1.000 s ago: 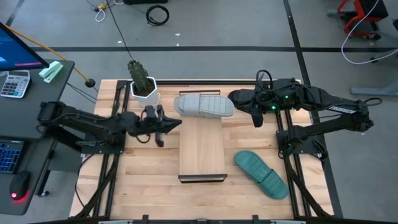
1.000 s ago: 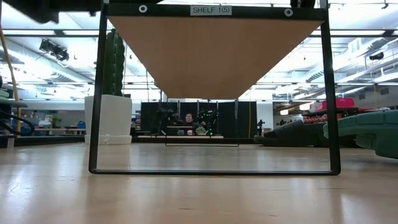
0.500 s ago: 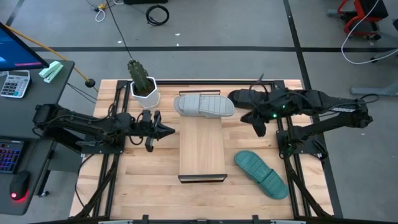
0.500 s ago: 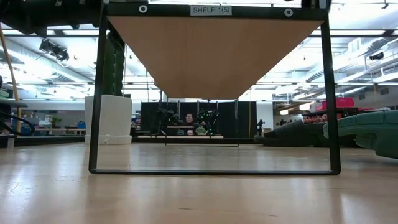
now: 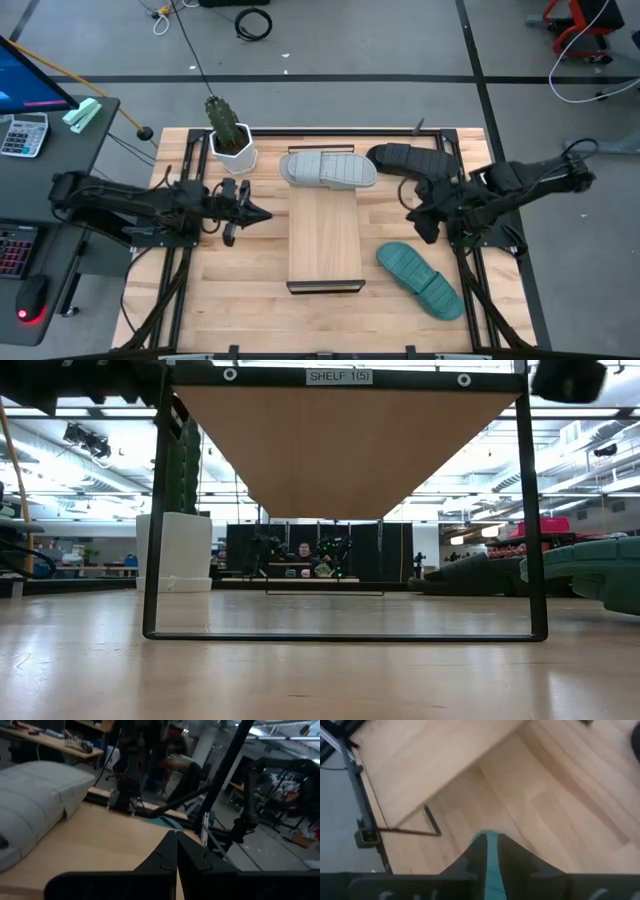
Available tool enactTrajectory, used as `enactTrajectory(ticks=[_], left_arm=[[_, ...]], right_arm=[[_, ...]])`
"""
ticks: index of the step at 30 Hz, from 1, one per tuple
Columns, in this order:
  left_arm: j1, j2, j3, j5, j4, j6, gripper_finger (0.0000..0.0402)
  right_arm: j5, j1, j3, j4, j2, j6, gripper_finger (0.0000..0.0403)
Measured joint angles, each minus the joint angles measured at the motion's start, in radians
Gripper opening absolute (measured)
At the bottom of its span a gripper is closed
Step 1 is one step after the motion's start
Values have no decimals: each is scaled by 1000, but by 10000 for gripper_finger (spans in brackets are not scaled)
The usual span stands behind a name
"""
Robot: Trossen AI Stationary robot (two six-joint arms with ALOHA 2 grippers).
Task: Pick and place slippers onto the shelf
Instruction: Put the green pair of slippers on the shelf
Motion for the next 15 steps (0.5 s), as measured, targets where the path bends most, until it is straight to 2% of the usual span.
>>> enactTrajectory(ticks=[5,12,15], left_arm=[[0,-39,0,-4,-31,-27,14],[0,-43,0,-11,-44,-45,7],[0,-43,0,-45,-42,-46,15]], right_arm=[[7,53,-95,-81,-66,97,39],[-80,96,-231,-111,-151,157,41],[-85,106,-262,-108,-167,175,40]])
